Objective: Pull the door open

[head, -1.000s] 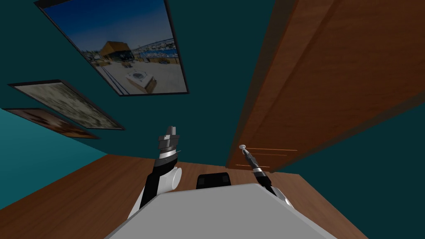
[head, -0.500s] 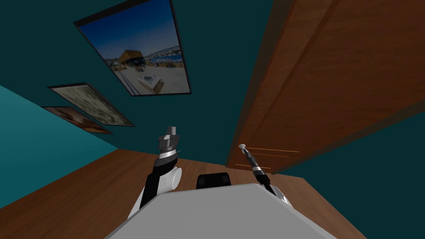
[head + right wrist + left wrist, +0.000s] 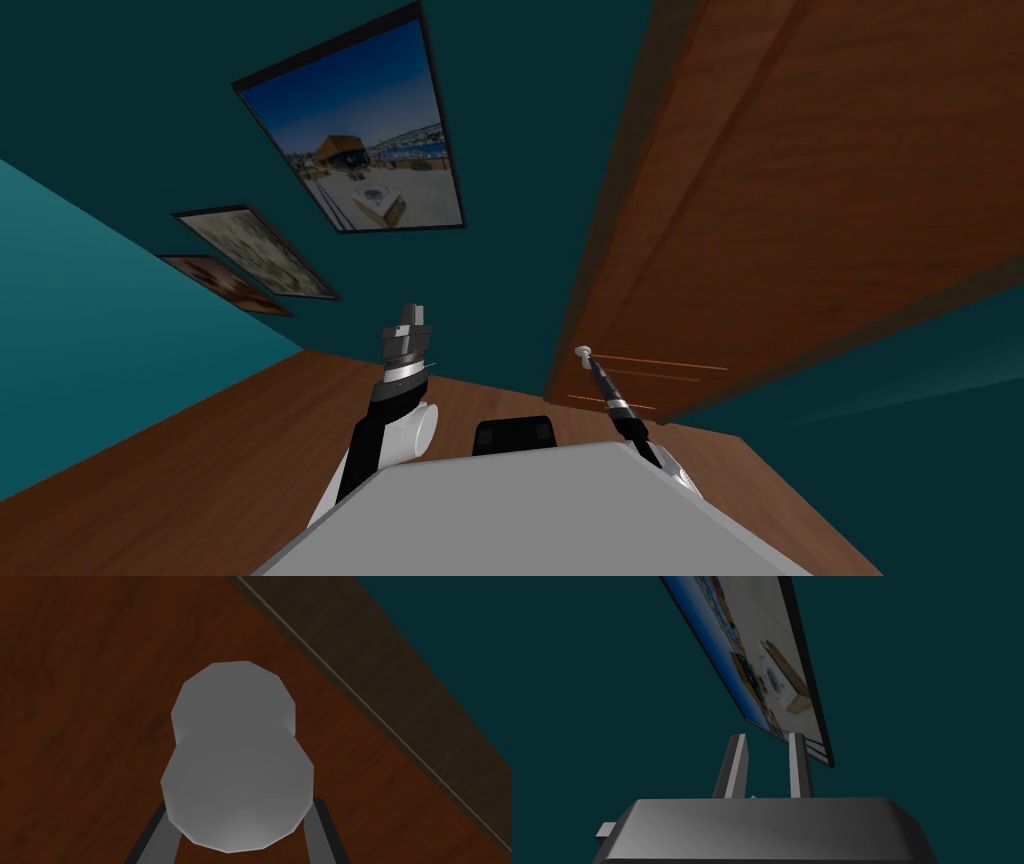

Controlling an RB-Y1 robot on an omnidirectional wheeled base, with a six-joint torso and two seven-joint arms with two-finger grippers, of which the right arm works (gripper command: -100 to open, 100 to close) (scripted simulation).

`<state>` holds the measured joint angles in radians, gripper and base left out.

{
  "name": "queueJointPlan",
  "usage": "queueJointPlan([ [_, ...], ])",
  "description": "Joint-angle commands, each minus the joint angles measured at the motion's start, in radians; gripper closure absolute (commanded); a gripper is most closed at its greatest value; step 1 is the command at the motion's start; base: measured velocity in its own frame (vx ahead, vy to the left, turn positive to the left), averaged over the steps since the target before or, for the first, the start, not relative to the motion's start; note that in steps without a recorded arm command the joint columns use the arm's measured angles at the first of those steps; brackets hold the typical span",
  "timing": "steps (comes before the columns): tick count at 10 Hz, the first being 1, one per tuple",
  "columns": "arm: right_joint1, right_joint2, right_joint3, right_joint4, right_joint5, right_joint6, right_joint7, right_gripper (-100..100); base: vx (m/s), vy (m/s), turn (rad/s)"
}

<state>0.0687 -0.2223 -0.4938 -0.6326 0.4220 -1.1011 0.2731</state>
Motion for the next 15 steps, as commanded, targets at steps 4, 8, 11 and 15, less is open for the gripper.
queueJointPlan([
  [4, -0.024, -0.002, 0.0, 0.031, -0.04, 0.01, -0.127, 100, -0.053, -0.023, 0.076],
  [8, -0.04, -0.002, 0.001, 0.046, -0.066, 0.017, -0.213, 100, -0.054, -0.024, 0.069],
  [11, -0.056, -0.002, 0.003, 0.062, -0.093, 0.025, -0.296, 100, -0.051, -0.018, 0.075],
  [15, -0.081, -0.002, 0.004, 0.085, -0.133, 0.037, -0.402, 100, -0.057, -0.019, 0.069],
])
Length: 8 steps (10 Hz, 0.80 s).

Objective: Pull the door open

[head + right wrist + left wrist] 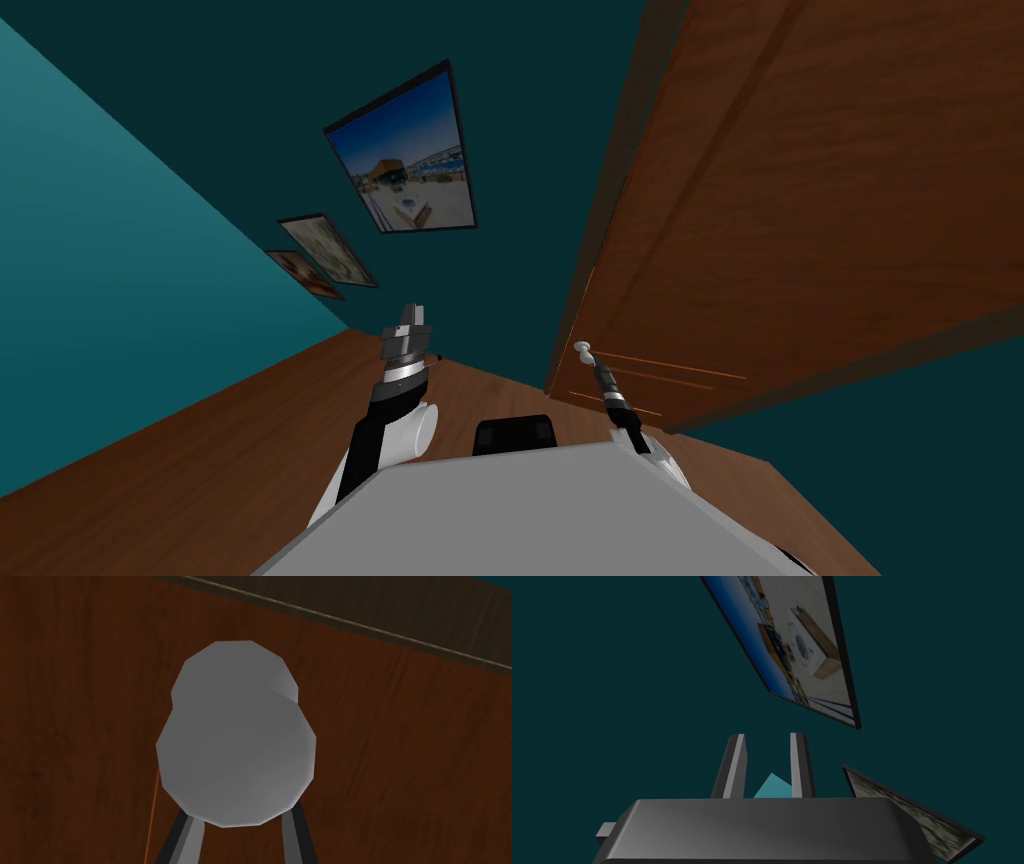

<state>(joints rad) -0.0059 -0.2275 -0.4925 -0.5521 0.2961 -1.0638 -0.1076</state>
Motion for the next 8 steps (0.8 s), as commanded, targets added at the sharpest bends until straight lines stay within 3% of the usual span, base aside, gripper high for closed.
queueJointPlan([
  [1, -0.007, 0.003, 0.003, 0.005, -0.007, 0.0, -0.04, 100, -0.054, -0.023, 0.048],
  [4, -0.023, 0.003, 0.005, 0.021, -0.034, 0.008, -0.123, 100, -0.046, -0.015, 0.062],
  [5, -0.012, -0.001, -0.005, 0.016, -0.027, 0.016, -0.069, -100, -0.035, -0.006, 0.039],
  [8, -0.006, -0.001, -0.017, 0.012, -0.022, 0.02, 0.006, -100, -0.016, 0.022, 0.021],
])
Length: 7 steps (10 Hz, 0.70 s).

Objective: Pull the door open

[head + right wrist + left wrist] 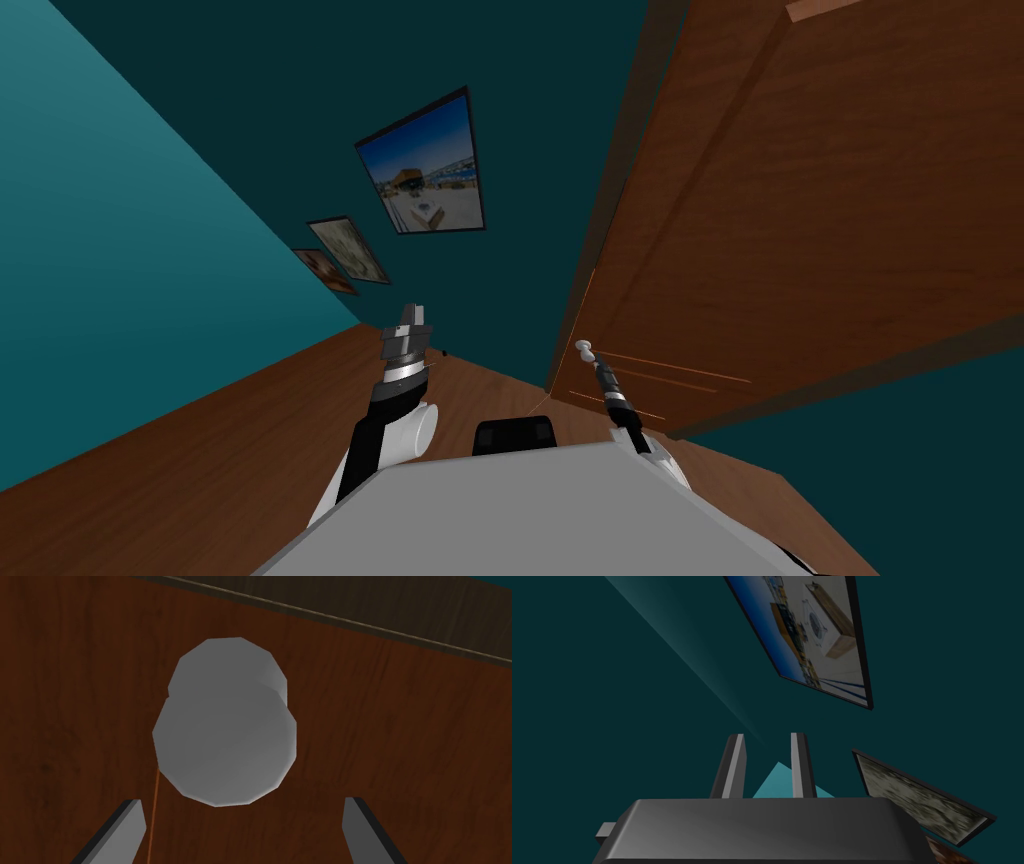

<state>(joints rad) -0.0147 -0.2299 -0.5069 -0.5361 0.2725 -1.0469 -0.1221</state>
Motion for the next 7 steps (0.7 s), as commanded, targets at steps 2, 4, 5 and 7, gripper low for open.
queueJointPlan([
  [2, 0.009, 0.001, -0.013, -0.008, 0.006, 0.006, 0.079, -100, -0.026, 0.033, 0.042],
  [4, 0.012, 0.0, -0.02, -0.01, 0.009, 0.008, 0.127, -100, -0.022, 0.015, 0.023],
  [5, 0.016, 0.0, -0.026, -0.012, 0.012, 0.01, 0.154, -100, -0.027, 0.023, 0.048],
  [7, 0.019, 0.0, -0.034, -0.015, 0.015, 0.012, 0.203, -100, -0.023, 0.02, 0.022],
])
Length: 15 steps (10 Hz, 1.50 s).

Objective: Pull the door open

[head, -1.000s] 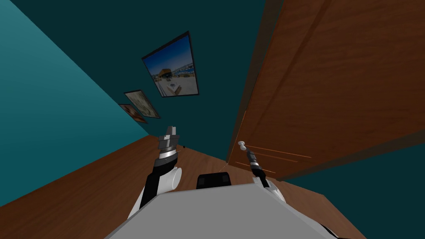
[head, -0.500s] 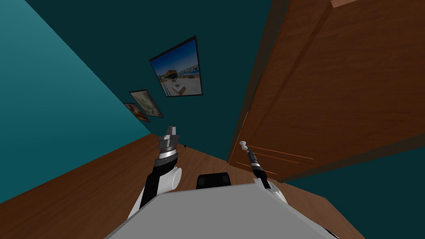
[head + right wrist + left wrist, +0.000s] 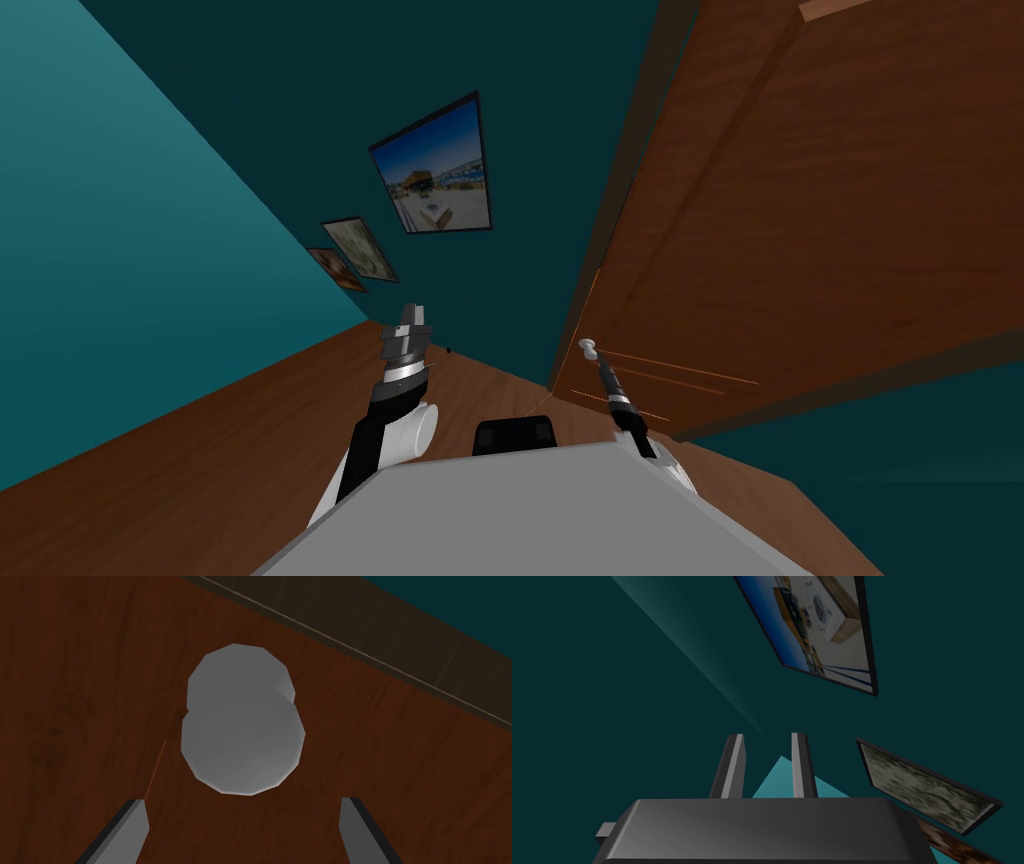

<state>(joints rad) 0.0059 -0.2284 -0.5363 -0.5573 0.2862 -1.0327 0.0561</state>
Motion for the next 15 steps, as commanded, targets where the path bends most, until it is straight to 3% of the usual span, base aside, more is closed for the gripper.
queueJointPlan([
  [1, 0.003, -0.002, -0.012, 0.004, 0.004, 0.0, 0.05, -100, -0.035, 0.031, 0.062],
  [15, 0.039, -0.006, -0.082, -0.02, 0.034, 0.021, 0.395, -100, -0.026, 0.027, 0.035],
])
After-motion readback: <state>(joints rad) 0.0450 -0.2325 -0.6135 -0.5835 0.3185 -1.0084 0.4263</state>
